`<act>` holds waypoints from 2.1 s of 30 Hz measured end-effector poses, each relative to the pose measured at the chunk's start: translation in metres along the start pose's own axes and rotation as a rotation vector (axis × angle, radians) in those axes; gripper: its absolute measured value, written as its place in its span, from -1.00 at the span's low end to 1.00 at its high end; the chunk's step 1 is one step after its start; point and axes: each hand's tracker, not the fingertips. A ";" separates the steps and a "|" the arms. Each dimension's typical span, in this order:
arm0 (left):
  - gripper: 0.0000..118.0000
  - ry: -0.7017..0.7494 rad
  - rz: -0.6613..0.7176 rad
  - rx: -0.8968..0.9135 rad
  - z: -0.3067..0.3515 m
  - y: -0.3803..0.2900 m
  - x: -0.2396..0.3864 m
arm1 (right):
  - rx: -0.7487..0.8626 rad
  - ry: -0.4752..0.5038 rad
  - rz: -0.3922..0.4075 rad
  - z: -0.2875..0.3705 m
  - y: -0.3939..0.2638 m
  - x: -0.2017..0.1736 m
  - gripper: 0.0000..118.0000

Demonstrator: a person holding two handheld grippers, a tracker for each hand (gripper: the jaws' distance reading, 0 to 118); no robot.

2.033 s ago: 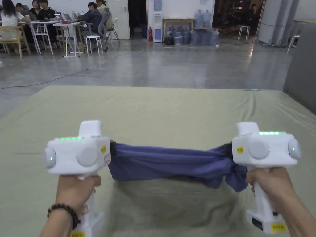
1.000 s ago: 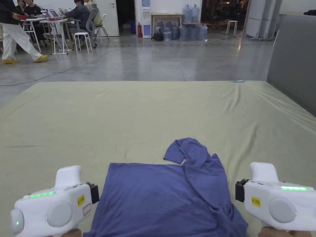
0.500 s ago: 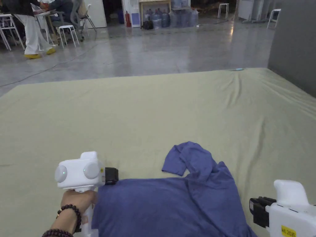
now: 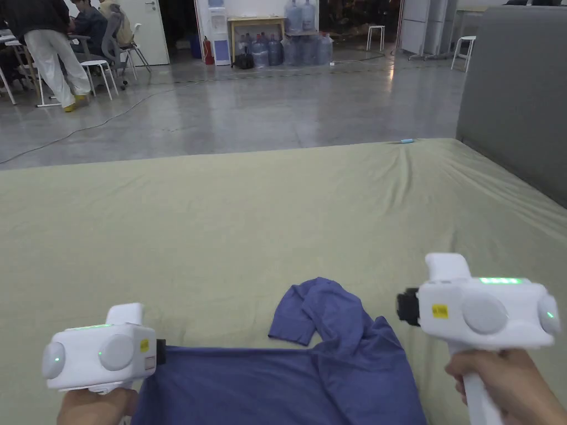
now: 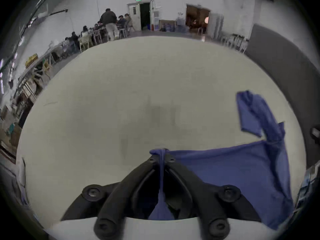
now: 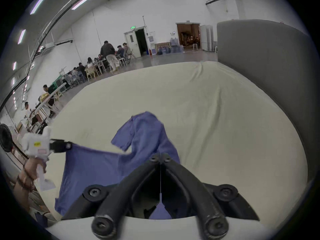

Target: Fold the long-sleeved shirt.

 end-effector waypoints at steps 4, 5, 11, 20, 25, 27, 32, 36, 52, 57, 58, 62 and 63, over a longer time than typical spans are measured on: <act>-1.00 0.007 -0.008 0.040 0.033 0.003 -0.002 | -0.199 -0.037 0.081 -0.065 0.020 0.012 0.43; -1.00 -0.004 -0.006 0.051 0.037 0.004 -0.004 | -0.246 -0.055 0.088 -0.083 0.018 0.016 0.43; -1.00 -0.025 0.006 0.037 0.036 0.003 -0.002 | -0.428 -0.068 0.130 -0.130 -0.016 0.017 0.41; -1.00 -0.033 0.017 0.042 0.046 0.006 -0.001 | -0.357 -0.112 0.234 -0.105 -0.012 -0.002 -1.00; -1.00 -0.075 0.032 0.197 0.100 0.037 -0.012 | -0.165 -0.095 0.165 -0.027 0.035 0.009 -1.00; -1.00 -0.090 0.044 0.254 0.126 0.053 -0.017 | -0.085 -0.071 0.151 0.010 0.061 0.009 -1.00; -1.00 -0.096 0.068 0.420 0.198 0.106 -0.030 | 0.112 -0.036 0.169 0.099 0.139 -0.004 -1.00; -1.00 -0.089 0.093 0.527 0.244 0.166 -0.034 | 0.214 -0.048 0.190 0.145 0.209 -0.024 -1.00; -1.00 0.003 0.087 0.786 0.388 0.343 -0.007 | 0.598 -0.112 0.131 0.280 0.418 -0.088 -1.00; -1.00 -0.003 0.085 0.773 0.374 0.341 -0.003 | 0.593 -0.138 0.152 0.270 0.428 -0.085 -1.00; -1.00 0.004 0.076 0.757 0.365 0.336 -0.002 | 0.593 -0.134 0.146 0.264 0.423 -0.082 -1.00; -1.00 0.004 0.066 0.691 0.323 0.315 -0.001 | 0.535 -0.125 0.112 0.222 0.395 -0.066 -1.00; -1.00 0.000 0.068 0.675 0.312 0.309 -0.001 | 0.517 -0.121 0.100 0.210 0.386 -0.061 -1.00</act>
